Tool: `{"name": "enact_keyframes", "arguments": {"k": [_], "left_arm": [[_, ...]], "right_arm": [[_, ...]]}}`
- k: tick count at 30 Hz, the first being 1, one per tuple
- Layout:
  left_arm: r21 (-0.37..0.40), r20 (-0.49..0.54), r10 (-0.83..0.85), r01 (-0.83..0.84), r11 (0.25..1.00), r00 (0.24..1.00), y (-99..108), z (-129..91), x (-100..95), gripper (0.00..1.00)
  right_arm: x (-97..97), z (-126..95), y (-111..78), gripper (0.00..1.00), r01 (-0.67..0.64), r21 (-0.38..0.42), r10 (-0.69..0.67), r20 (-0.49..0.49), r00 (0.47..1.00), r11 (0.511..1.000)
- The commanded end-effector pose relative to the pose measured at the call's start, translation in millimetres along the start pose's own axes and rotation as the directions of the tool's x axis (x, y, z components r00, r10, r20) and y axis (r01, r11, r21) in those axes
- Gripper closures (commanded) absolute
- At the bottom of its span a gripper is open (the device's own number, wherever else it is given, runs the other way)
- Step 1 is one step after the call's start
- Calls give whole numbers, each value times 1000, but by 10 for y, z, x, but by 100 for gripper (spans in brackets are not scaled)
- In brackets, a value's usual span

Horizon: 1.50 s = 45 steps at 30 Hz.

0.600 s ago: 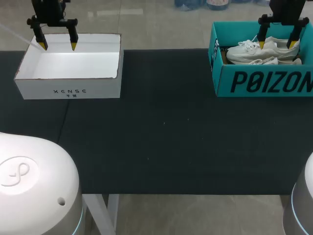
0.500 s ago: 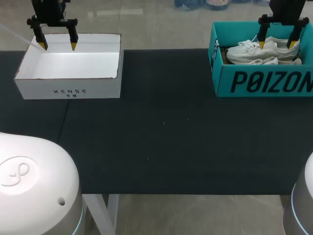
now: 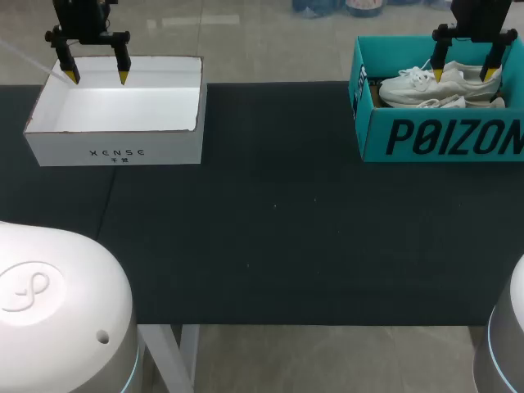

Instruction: Take the shoe out of the shoebox, open the shoe tongue, remove and reinsert the insole, then place the shoe into the shoebox

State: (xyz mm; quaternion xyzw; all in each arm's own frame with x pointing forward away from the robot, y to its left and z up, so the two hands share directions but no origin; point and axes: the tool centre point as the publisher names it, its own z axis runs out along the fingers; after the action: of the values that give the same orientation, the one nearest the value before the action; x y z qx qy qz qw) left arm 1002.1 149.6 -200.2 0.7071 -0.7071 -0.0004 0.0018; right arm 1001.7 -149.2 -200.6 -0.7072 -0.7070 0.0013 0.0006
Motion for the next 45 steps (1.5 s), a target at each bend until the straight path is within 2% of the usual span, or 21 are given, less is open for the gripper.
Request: {"name": "enact_keyframes", "arguments": {"k": [1, 6, 15, 23, 37, 45], "left_arm": [[0, 1, 0, 0, 1000, 1000, 6, -1, 0, 0], [0, 1, 0, 0, 1000, 1000, 6, -1, 0, 0], [0, 1, 0, 0, 1000, 1000, 6, -1, 0, 0], [0, 1, 0, 0, 1000, 1000, 6, -1, 0, 0], [0, 1, 0, 0, 1000, 1000, 6, -1, 0, 0], [0, 1, 0, 0, 1000, 1000, 6, -1, 0, 0]], "right_arm": [[-3, -2, -5, 0, 0, -1, 0, 0, 1000, 1000], [-30, 11, 5, 0, -2, -7, 2, -10, 1000, 1000], [-577, 136, 127, 0, -22, -77, 25, 39, 999, 997], [-934, 348, 265, 0, 9, -96, -2, 74, 997, 995], [-1315, 853, 374, 0, 38, -104, -32, 62, 998, 994], [-1403, 955, 520, 0, 33, -108, -25, 68, 997, 994]]}}
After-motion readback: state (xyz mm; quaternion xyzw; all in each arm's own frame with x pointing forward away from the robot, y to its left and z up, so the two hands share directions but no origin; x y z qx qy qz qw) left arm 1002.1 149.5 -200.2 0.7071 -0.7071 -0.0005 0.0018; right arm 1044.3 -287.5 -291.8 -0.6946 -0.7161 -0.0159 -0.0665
